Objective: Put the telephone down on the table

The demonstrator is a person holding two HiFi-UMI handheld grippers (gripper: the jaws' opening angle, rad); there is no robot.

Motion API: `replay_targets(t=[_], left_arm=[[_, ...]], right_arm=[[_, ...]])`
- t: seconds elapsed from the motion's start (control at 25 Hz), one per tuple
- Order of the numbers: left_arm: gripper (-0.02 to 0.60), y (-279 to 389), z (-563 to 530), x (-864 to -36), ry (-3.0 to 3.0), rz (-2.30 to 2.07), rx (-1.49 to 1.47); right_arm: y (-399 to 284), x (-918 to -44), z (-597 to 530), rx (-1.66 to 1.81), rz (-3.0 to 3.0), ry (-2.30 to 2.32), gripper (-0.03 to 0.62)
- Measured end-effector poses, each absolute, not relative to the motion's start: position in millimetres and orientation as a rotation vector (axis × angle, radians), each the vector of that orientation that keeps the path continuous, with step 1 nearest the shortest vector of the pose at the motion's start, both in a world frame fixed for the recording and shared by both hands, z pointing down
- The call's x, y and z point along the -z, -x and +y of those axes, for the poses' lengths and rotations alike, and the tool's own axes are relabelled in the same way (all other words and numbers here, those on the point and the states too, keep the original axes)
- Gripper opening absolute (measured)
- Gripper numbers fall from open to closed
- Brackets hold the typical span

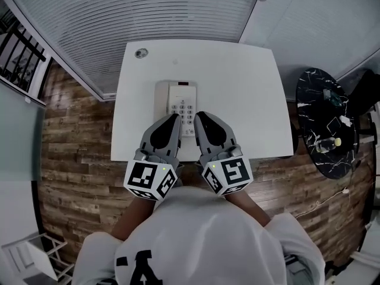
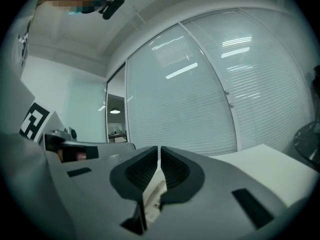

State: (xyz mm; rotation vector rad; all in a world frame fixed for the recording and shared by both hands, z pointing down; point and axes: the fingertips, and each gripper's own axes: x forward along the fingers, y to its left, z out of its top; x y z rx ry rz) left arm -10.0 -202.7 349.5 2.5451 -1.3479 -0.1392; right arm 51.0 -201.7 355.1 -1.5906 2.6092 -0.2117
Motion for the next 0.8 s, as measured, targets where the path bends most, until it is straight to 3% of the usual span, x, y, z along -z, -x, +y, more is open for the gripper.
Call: replay_targets(t=[0.8], left_arm=[[0.005, -25, -95, -357, -2.457, -1.457, 0.177]], right_arm=[[-76, -364, -94, 0.215, 2.723, 1.452, 0.04]])
